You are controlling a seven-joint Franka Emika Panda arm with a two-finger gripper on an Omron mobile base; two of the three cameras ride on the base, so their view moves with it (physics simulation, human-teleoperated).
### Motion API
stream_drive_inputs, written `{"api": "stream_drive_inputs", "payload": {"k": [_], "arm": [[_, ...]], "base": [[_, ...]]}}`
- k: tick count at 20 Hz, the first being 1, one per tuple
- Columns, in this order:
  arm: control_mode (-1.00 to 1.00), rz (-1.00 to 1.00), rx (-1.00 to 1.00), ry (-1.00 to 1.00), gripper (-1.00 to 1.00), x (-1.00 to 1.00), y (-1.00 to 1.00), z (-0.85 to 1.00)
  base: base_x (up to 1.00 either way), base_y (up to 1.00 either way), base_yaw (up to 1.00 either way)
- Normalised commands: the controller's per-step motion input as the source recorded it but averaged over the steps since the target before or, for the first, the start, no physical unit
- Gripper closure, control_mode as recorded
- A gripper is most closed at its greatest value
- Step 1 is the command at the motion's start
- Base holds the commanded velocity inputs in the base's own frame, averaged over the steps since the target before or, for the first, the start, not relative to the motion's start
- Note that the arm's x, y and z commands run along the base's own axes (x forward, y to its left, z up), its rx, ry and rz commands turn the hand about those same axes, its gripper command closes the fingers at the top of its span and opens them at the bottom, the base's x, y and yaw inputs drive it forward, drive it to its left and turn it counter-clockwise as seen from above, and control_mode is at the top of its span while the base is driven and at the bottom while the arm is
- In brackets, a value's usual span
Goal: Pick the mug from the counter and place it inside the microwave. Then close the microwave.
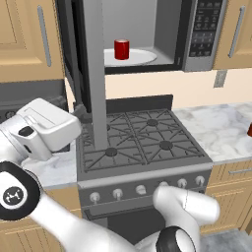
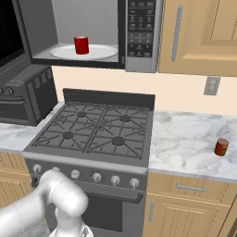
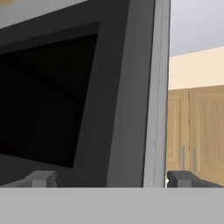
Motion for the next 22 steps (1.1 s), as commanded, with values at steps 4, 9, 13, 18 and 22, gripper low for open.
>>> {"api": "stream_drive_inputs", "payload": {"k": [4,9,13,18,22], "arm": [[-1.0,0.0,0.0,0.01,-1.0,0.0,-0.38,0.03],[-1.0,0.0,0.0,0.01,-1.0,0.0,-0.49,0.06],[-1.0,0.0,0.0,0.01,-1.0,0.0,-0.48,0.06],[-1.0,0.0,0.0,0.03,-1.0,0.06,-0.51,0.08],[-1.0,0.0,0.0,0.04,-1.0,0.19,-0.52,0.01]], "base": [[0.0,0.0,0.0],[0.0,0.0,0.0],[0.0,0.0,0.0],[0.0,0.0,0.0],[0.0,0.0,0.0]]}}
